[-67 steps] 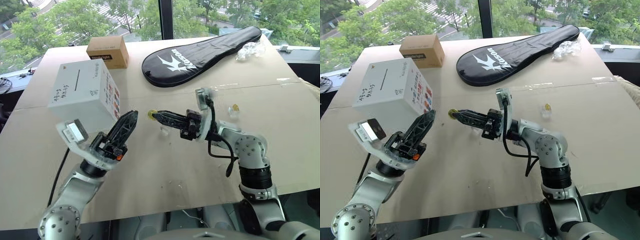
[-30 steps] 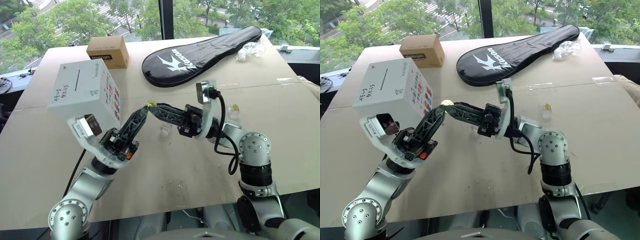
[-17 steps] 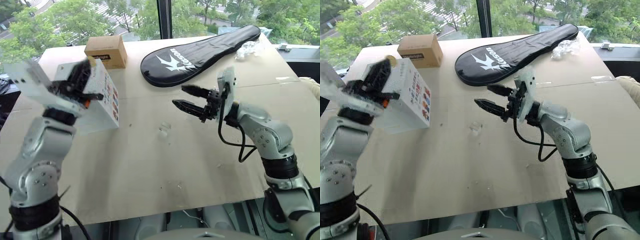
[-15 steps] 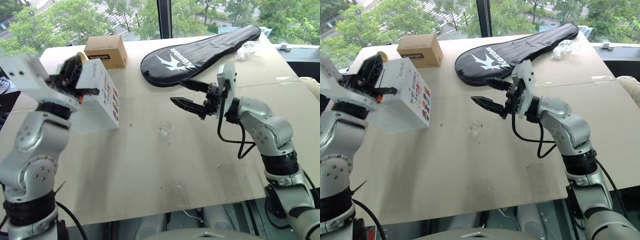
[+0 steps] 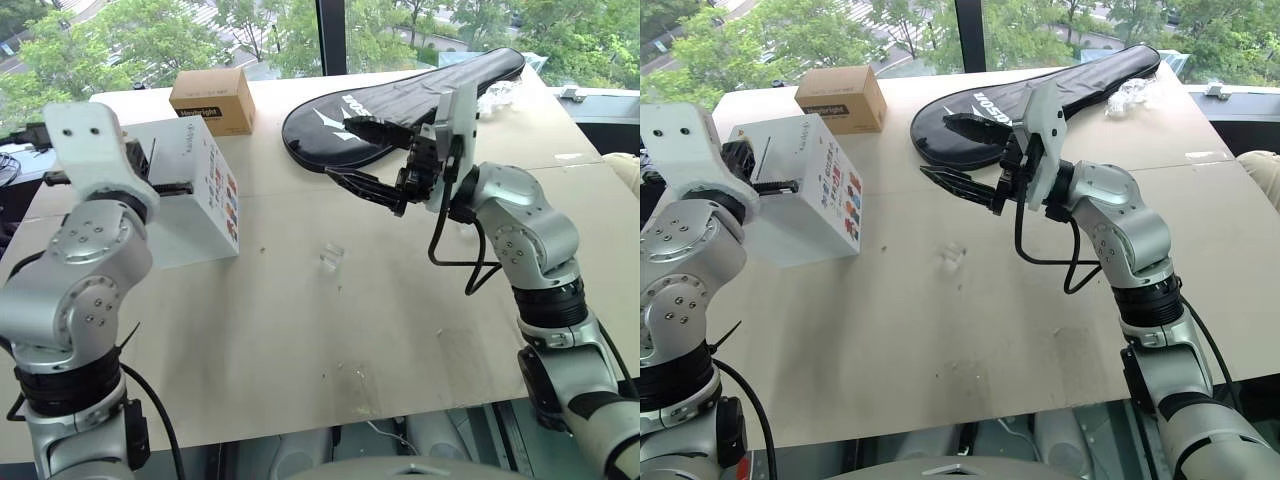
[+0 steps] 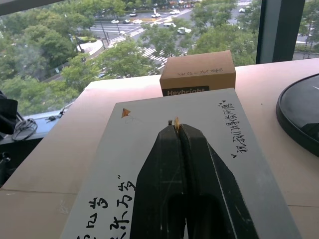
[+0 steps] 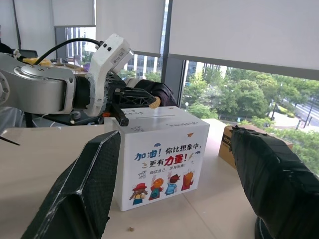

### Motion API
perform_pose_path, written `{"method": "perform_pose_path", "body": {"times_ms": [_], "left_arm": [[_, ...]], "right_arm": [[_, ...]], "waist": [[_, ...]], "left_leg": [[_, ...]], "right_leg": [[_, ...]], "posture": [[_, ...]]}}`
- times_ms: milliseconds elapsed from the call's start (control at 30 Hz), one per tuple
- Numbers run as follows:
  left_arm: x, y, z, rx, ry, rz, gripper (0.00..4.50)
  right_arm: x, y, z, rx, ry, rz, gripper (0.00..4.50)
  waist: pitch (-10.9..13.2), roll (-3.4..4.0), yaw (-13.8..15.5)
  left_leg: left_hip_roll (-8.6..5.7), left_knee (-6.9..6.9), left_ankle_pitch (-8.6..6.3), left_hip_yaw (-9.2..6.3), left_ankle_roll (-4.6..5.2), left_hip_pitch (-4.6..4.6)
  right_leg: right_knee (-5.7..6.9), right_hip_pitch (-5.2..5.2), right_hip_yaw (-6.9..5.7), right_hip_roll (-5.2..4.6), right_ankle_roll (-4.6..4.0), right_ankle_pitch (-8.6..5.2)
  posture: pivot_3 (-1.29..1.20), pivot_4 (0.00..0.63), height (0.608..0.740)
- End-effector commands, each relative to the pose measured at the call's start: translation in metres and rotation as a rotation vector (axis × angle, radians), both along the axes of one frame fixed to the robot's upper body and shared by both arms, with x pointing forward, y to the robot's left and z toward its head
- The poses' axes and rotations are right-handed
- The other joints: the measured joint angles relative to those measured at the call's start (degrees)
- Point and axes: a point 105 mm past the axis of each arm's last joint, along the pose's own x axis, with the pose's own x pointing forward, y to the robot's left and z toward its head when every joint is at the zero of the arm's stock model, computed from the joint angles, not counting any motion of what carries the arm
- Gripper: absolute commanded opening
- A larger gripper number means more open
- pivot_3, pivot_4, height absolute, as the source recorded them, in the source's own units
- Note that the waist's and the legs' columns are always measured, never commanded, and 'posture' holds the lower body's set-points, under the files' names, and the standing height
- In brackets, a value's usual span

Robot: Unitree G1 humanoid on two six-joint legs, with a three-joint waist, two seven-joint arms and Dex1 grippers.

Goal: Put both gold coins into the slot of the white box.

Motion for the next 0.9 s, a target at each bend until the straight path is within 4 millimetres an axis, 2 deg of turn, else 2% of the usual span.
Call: {"method": "perform_pose_path", "body": {"times_ms": [33,133,333,567,700,800,900], "left_arm": [[-0.006,0.003,0.004,-0.026,0.003,0.003,0.0],[-0.003,-0.001,-0.009,-0.033,0.063,-0.028,0.0],[0.004,-0.009,-0.013,-0.124,0.044,-0.084,0.0],[0.005,-0.005,-0.017,-0.176,0.041,-0.063,0.0],[0.004,-0.006,-0.013,-0.152,0.02,-0.078,1.18],[0.003,-0.006,0.007,-0.077,-0.063,-0.075,2.68],[0.0,-0.015,0.035,-0.059,-0.228,-0.125,2.68]], "right_arm": [[-0.01,-0.001,0.014,0.024,-0.045,0.026,3.73],[-0.009,-0.002,0.015,0.033,-0.043,0.022,3.73],[-0.01,-0.002,0.016,0.038,-0.042,0.018,3.73],[-0.01,-0.002,0.016,0.044,-0.039,0.011,3.73],[-0.01,-0.002,0.016,0.046,-0.037,0.01,3.77],[-0.009,-0.003,0.015,0.044,-0.032,0.004,3.77],[-0.006,-0.008,0.011,0.041,-0.018,-0.022,3.77]], "waist": [[0.0,0.0,0.1],[0.0,-0.02,0.1],[0.0,-0.02,0.2],[0.0,-0.02,0.3],[0.0,-0.02,0.2],[0.0,-0.02,0.0],[0.0,-0.02,0.1]], "left_leg": [[0.0,0.0,0.0,-0.01,0.0,-0.01],[-0.02,0.06,0.0,-0.04,-0.01,-0.04],[-0.06,0.11,0.01,-0.09,-0.01,-0.04],[-0.09,0.17,0.01,-0.19,-0.02,-0.05],[-0.1,0.19,0.02,-0.22,-0.02,-0.05],[-0.1,0.2,0.02,-0.21,-0.02,-0.05],[-0.1,0.19,0.02,-0.22,-0.03,-0.05]], "right_leg": [[0.0,0.0,-0.02,0.0,0.0,0.0],[0.02,0.01,-0.05,-0.02,0.0,0.0],[0.06,0.04,-0.12,-0.06,0.0,0.0],[0.06,0.1,-0.22,-0.09,0.0,0.0],[0.05,0.11,-0.26,-0.09,0.0,0.0],[0.06,0.11,-0.25,-0.09,0.0,0.0],[0.06,0.1,-0.26,-0.09,0.0,0.0]], "posture": [[0.0,0.15,0.74],[0.0,0.15,0.74],[0.0,0.15,0.74],[0.0,0.15,0.74],[0.0,0.15,0.74],[0.0,0.15,0.74],[0.0,0.15,0.74]]}}
